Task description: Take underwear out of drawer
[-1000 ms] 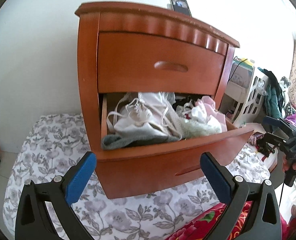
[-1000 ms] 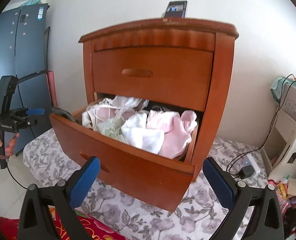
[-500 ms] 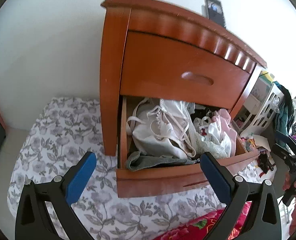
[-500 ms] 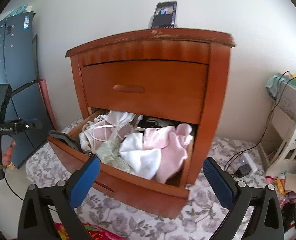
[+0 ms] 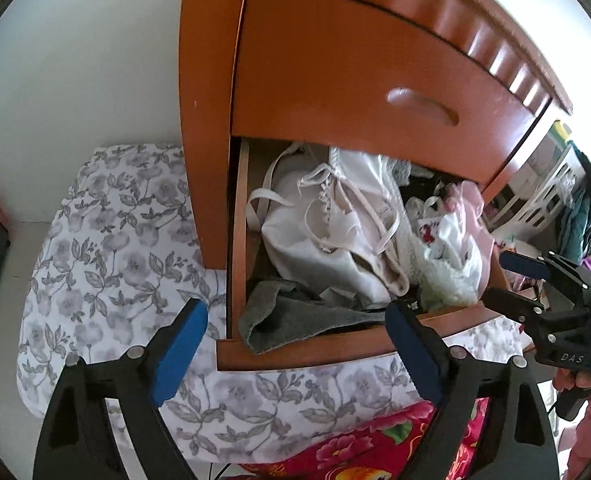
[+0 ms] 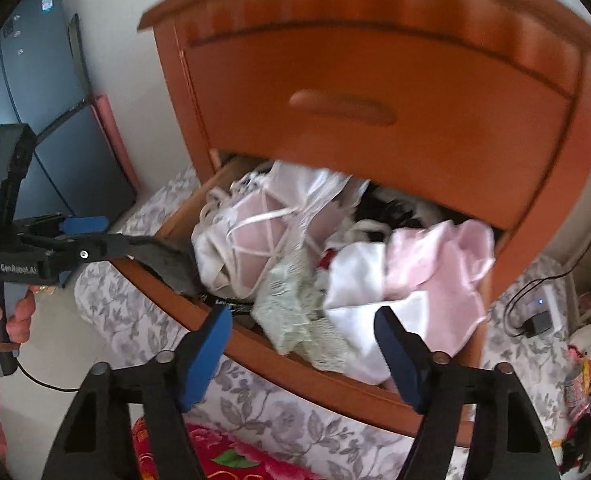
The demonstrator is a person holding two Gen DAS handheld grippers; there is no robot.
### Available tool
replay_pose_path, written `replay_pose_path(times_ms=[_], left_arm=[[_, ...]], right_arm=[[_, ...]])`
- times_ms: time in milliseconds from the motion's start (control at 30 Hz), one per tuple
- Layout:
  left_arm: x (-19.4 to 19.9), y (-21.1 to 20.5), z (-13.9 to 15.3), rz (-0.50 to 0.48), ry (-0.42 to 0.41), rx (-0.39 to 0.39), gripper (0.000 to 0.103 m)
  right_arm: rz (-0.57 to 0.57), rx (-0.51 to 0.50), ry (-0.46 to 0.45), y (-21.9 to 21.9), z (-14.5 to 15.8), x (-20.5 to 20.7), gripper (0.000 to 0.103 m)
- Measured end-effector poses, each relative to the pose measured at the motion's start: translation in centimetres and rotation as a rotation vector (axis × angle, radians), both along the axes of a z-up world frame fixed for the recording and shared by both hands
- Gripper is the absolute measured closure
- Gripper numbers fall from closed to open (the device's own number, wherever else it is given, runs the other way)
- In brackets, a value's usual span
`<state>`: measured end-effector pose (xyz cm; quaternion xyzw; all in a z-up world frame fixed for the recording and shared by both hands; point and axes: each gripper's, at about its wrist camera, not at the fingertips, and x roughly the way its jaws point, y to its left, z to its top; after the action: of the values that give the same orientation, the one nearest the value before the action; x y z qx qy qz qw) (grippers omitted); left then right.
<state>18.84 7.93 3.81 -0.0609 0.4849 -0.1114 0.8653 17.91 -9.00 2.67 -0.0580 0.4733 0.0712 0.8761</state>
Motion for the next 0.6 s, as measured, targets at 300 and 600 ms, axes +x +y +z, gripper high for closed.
replay_pose_path(times_ms=[300, 600], left_arm=[[0.8, -0.5, -1.3, -0.023, 0.062, 0.027, 0.021], [1.8, -0.5, -2.2, 0.004, 0.096, 0.012, 0.066]], right_arm=[[-0.022, 0.021, 0.143, 1.1, -2.8, 3.0, 0.047], [-0.071, -0.003, 0.193, 0.7, -4.3, 4.3, 0.071]])
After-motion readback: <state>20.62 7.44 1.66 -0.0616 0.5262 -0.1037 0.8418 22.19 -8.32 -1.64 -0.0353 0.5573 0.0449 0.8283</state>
